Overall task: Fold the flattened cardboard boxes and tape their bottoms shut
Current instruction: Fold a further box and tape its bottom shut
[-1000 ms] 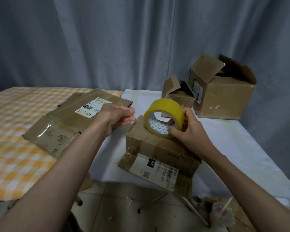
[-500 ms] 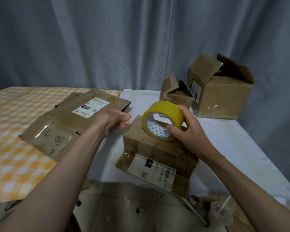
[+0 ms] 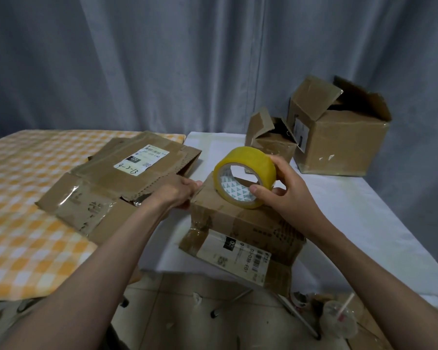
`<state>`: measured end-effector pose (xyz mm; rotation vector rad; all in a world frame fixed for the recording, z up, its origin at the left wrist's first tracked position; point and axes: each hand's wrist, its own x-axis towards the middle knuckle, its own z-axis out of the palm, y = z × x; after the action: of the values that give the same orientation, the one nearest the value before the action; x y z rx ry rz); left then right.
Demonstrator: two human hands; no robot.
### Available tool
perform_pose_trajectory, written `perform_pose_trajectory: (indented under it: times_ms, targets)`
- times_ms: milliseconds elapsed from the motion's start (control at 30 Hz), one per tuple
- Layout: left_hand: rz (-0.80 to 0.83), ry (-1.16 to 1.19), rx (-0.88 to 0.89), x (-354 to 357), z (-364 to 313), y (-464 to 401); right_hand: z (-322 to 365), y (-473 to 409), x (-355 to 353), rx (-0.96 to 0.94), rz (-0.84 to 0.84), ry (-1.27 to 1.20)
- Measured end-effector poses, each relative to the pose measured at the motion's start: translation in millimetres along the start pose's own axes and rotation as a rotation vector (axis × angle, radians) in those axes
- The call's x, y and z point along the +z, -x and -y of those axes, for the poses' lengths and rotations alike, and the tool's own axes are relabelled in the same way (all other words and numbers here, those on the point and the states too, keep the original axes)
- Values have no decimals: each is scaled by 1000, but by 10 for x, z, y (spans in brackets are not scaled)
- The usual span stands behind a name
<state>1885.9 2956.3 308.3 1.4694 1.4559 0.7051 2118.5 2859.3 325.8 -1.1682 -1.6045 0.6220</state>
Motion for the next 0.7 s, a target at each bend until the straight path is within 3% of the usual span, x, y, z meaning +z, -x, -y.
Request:
perform_pose_trajectory:
  times_ms: [200, 333, 467, 633, 700]
  targets:
    - [-227, 29, 163, 86, 7, 91, -36, 5, 24, 34, -49, 109]
    - [-221, -4, 178, 97, -44, 216, -61, -14, 28, 11, -72, 223]
    - [-206, -232, 205, 102, -79, 357, -73, -127, 28, -35, -48, 244]
    - [-198, -348, 267, 51, 24, 346, -137, -327, 34, -100, 8, 286]
    - [-174, -447, 358, 42, 69, 342, -153, -372, 36, -116, 36, 306]
